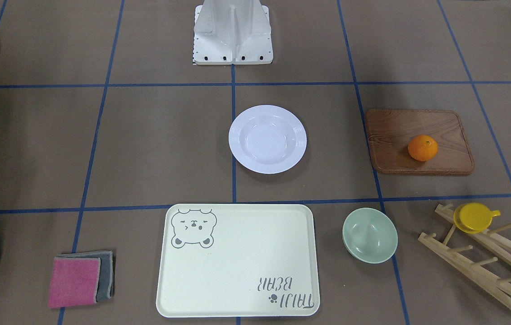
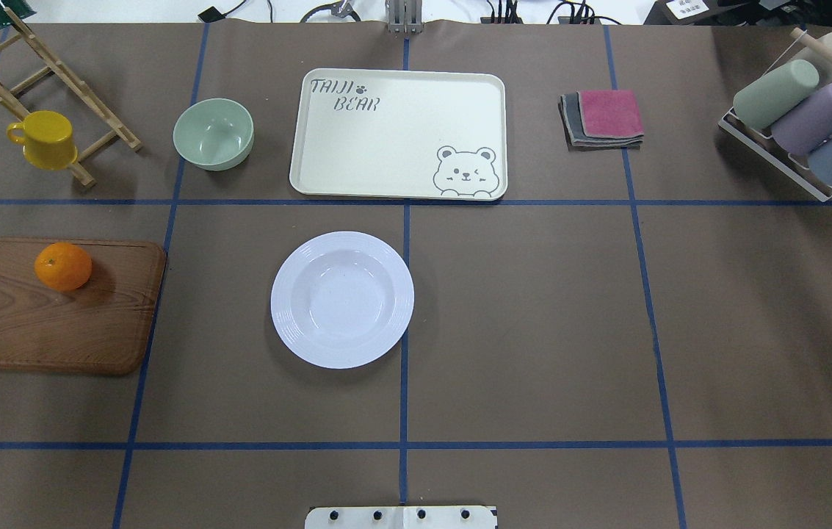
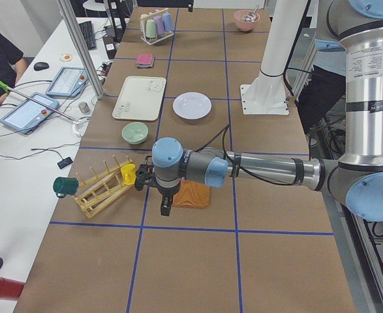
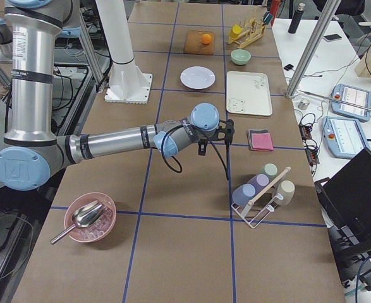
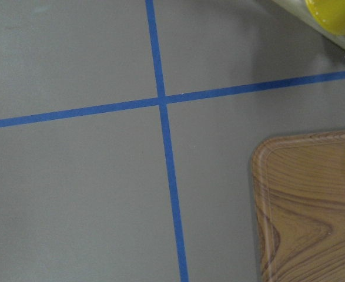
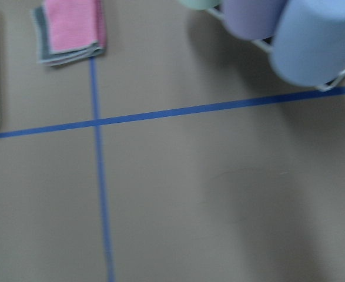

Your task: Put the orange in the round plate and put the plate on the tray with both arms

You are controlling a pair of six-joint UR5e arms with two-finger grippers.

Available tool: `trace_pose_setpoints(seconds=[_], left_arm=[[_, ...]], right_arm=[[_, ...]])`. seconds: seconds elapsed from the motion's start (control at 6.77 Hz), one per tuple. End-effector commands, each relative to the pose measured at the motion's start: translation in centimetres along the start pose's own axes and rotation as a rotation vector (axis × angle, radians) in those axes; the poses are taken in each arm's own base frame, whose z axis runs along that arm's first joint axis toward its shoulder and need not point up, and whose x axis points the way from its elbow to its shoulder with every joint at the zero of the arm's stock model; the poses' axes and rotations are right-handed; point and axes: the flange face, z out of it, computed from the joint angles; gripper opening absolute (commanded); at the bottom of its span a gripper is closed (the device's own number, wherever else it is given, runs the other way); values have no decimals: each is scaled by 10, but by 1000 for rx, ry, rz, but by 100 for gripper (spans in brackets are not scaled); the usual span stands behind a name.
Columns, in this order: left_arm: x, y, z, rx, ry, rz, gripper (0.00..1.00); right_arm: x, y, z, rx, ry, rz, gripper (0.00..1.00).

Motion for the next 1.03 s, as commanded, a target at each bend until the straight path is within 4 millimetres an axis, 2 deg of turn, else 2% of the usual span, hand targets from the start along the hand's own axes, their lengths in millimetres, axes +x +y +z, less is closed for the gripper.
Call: trace_pose_setpoints(seconds=[0.0, 0.15, 0.3, 0.44, 0.59, 0.74, 0.89], left_arm=[[51, -21, 14, -13, 26, -56, 100], [74, -22, 25, -1, 41, -88, 100], [94, -22, 36, -2, 54, -108, 100], [127, -30, 48, -10, 47, -110, 100], [154, -31, 67, -22, 24, -102, 100], [186, -34, 79, -28, 38, -126, 100], [216, -30, 97, -29, 37, -147, 99]], right_arm=[[-94, -16, 57, -70, -44, -4, 100], [-141, -9, 110, -28, -14, 2, 100], [-177, 11, 160, 23, -73, 50, 100], [-221, 29, 197, 71, -160, 95, 99], [-242, 43, 221, 47, -176, 106, 99], [-257, 53, 231, 21, -192, 94, 100], [-260, 55, 233, 17, -196, 89, 100]])
